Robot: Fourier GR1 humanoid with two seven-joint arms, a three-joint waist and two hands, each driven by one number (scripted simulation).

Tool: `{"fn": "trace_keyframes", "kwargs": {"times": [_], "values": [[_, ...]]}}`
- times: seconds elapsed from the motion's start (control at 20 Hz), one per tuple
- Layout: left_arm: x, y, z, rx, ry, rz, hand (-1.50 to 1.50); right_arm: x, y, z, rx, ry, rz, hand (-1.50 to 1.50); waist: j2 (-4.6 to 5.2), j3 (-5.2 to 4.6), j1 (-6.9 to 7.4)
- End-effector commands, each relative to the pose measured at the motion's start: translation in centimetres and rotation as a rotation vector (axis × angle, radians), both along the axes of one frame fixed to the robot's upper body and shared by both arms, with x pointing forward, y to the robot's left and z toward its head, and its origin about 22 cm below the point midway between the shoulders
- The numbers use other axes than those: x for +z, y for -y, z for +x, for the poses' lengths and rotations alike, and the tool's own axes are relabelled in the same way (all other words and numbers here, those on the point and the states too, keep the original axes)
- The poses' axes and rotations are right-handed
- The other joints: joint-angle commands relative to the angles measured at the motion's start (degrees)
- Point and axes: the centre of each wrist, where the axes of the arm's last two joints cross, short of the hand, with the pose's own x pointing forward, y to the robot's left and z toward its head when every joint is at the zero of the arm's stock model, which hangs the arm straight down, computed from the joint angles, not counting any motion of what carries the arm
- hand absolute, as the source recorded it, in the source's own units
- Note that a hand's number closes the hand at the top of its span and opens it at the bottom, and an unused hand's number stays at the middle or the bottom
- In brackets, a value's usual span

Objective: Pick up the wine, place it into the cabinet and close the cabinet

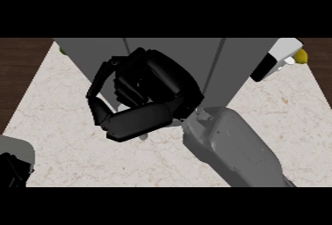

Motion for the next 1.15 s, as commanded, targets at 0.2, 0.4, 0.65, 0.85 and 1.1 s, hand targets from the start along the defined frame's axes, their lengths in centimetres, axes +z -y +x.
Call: {"fn": "trace_keyframes", "kwargs": {"times": [0.2, 0.4, 0.65, 0.85, 1.1], "values": [[-0.6, -0.6, -0.6, 0.001, 0.001, 0.007, 1.50, -2.6, 0.8, 3.9, -0.098, -0.042, -0.029, 1.50, 0.01, 0.01, 0.04], [0.2, 0.4, -1.1, -0.007, 0.008, 0.023, 1.50, -5.9, 5.6, 6.6, -0.128, -0.041, -0.020, 1.50, 0.21, 0.06, 0.37], [0.4, -1.0, 0.8, -0.008, -0.007, 0.038, 1.50, -3.4, 5.6, 8.5, -0.169, 0.001, -0.038, 1.50, 0.48, 0.01, 0.31], [0.3, -0.3, 0.5, -0.013, 0.008, 0.018, 1.50, -5.2, 7.1, 9.3, -0.159, -0.001, -0.049, 1.50, 0.75, 0.01, 0.97], [0.2, 0.1, 0.3, -0.021, 0.009, 0.012, 1.50, -3.9, 8.1, 9.9, -0.149, 0.009, -0.065, 1.50, 0.43, 0.00, 0.68]]}}
